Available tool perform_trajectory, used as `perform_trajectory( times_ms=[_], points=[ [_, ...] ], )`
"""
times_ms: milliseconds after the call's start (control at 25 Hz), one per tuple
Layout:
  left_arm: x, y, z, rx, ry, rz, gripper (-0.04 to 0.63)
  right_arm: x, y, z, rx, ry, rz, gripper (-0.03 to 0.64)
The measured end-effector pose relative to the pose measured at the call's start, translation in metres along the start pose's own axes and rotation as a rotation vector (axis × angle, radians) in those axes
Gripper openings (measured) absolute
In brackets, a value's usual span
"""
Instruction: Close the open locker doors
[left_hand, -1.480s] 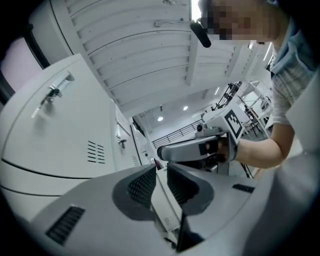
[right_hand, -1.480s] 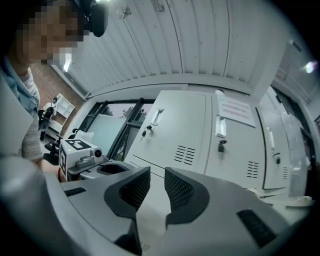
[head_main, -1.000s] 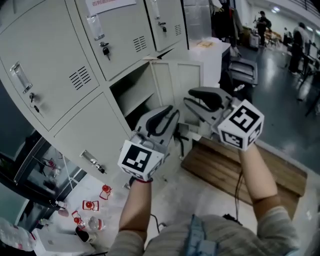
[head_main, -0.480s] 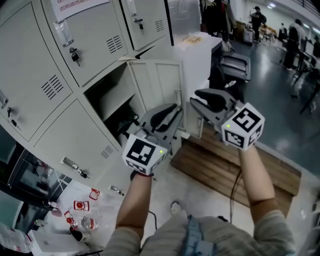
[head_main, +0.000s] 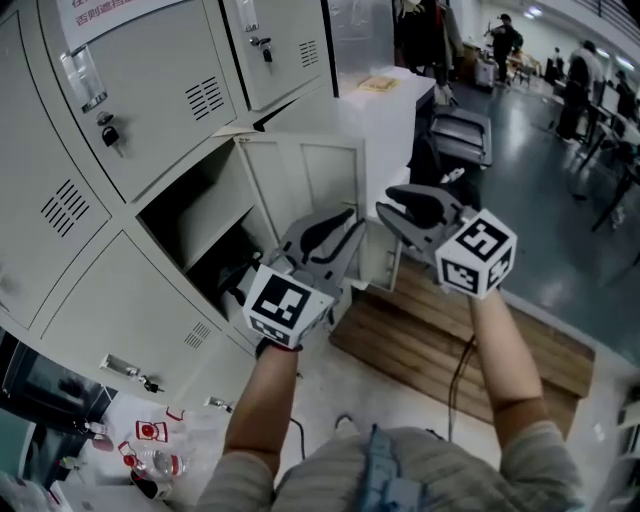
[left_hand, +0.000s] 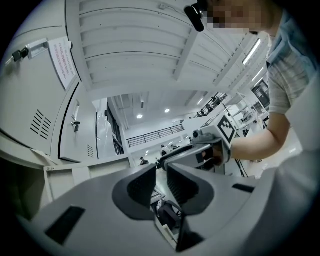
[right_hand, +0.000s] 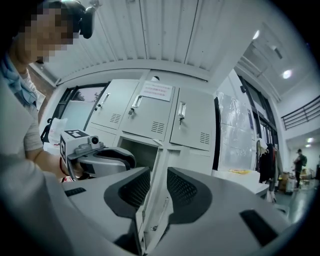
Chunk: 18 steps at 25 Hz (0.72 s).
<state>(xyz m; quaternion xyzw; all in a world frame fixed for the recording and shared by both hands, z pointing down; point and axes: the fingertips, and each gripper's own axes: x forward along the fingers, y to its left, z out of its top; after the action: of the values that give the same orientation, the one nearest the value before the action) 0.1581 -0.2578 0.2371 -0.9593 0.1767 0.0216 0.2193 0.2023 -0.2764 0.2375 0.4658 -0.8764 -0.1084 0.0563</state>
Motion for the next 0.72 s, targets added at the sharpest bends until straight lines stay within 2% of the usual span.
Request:
perform_trajectory(
  times_ms=[400, 560, 720],
  points=[
    [0.028, 0.022, -0.033, -0.031, 0.016, -0.023, 0.067, 0.035, -0.032, -0.033, 0.030, -0.006, 0.027, 0.087],
    [0.039, 0.024, -0.040, -0.034, 0.033, -0.008, 0.067, 0.042, -0.044, -0.048, 0.058, 0.010, 0.084, 0.087],
    [0.049, 0.032, -0.038, -0.028, 0.049, 0.063, 0.067, 0.049, -0.054, -0.052, 0.058, 0.003, 0.189, 0.087]
  ],
)
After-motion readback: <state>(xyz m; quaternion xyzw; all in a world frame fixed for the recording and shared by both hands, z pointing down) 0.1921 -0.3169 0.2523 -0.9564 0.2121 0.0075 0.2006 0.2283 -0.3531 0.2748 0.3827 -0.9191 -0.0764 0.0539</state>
